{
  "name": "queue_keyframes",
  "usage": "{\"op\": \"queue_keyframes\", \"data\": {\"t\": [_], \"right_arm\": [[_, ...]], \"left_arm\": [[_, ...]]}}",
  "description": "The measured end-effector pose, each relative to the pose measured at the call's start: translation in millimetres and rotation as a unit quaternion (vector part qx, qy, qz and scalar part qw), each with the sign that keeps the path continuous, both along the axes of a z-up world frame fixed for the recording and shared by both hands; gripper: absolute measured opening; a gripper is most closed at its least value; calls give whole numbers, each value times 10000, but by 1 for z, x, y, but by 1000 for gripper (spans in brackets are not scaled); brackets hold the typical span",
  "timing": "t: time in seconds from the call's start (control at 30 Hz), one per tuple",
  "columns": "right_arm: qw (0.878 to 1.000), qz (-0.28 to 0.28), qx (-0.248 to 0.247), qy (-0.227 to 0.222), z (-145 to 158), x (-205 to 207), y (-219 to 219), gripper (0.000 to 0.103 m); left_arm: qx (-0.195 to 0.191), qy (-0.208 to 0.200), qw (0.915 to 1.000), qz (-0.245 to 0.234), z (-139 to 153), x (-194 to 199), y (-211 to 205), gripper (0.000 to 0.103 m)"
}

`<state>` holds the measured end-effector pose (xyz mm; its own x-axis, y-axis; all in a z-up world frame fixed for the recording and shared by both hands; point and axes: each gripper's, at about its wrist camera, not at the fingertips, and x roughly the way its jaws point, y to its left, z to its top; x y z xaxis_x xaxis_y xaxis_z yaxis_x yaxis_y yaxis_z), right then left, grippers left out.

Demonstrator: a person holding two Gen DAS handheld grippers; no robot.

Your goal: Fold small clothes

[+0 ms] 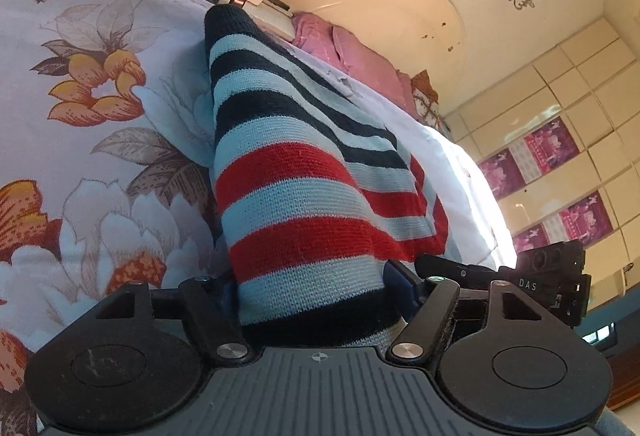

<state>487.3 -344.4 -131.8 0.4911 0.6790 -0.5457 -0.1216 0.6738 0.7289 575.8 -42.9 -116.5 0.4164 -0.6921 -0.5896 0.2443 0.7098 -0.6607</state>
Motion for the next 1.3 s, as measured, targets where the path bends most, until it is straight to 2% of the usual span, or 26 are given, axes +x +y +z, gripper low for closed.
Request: {"op": "queue_keyframes", "data": {"t": [0.1, 0.2, 0.37, 0.53, 0.73, 0.93, 1.1, 1.3], "right_arm": [[9998, -58, -148, -116, 4, -4, 6, 39], [9994, -149, -199, -240, 13, -11, 10, 35], [9972, -128, -422, -598, 44, -22, 23, 34], [9943, -22, -665, -839, 75, -41, 51, 34], [9913, 40, -800, -1046, 101, -66, 105, 34], [9907, 228, -692, -1147, 110, -78, 176, 34], [9913, 439, -571, -1105, 100, -82, 238, 34], [9915, 710, -475, -982, 80, -84, 298, 34]], "left_arm": [[30, -180, 9998, 5, 1, -7, -1, 60], [-111, -277, 9995, 102, 6, -12, 3, 55], [-326, -527, 9981, -14, 31, -22, 12, 53], [-407, -688, 9968, -84, 55, -40, 46, 53], [-308, -869, 9957, -40, 83, -75, 113, 53], [-65, -931, 9956, 131, 102, -102, 194, 53], [98, -812, 9960, 364, 97, -119, 252, 53], [174, -625, 9960, 609, 72, -136, 300, 53]]}}
